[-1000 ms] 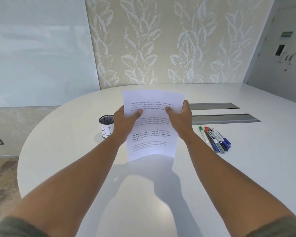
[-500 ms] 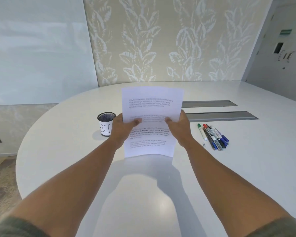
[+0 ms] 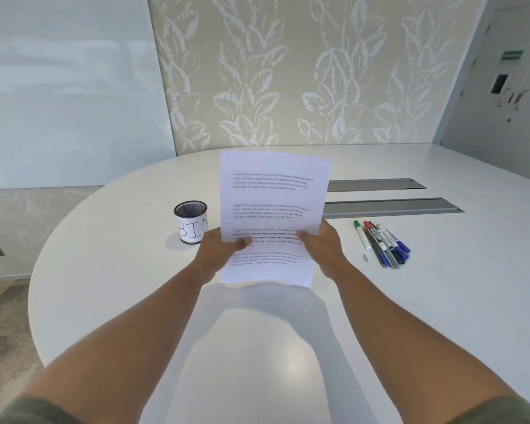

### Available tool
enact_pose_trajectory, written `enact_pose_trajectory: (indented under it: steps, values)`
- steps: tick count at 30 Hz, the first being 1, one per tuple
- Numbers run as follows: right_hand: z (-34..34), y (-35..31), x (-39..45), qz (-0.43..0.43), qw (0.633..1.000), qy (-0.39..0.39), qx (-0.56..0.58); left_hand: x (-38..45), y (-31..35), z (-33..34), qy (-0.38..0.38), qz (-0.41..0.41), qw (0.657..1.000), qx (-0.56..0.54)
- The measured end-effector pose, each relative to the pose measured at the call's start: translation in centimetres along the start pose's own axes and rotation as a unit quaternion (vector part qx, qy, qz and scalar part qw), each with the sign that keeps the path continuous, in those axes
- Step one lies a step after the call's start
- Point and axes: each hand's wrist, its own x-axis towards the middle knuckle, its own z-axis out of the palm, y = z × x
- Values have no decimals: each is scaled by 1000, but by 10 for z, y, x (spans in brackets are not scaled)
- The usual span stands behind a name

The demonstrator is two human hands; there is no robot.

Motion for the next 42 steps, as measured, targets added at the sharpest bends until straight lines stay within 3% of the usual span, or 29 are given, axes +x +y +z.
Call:
enact_pose_trajectory:
  steps: [9,14,19,27,36,42]
  values:
    - [-8,-7,7,97,972,-21,214,6,-5,-9,134,-52,982,-122]
    - [-4,-7,7,121,954,-18,274,4,-4,-5,127,-88,963,-223]
    - [7,-5,9,145,935,-13,322,6,1,7,80,-96,960,-249]
    - [13,-2,8,166,932,-42,321,3,7,11,10,-71,972,-223]
    - [-21,15,12,138,939,87,303,5,9,-24,66,-37,993,-87]
    - [-33,27,8,104,964,133,206,9,9,-40,87,0,996,-15]
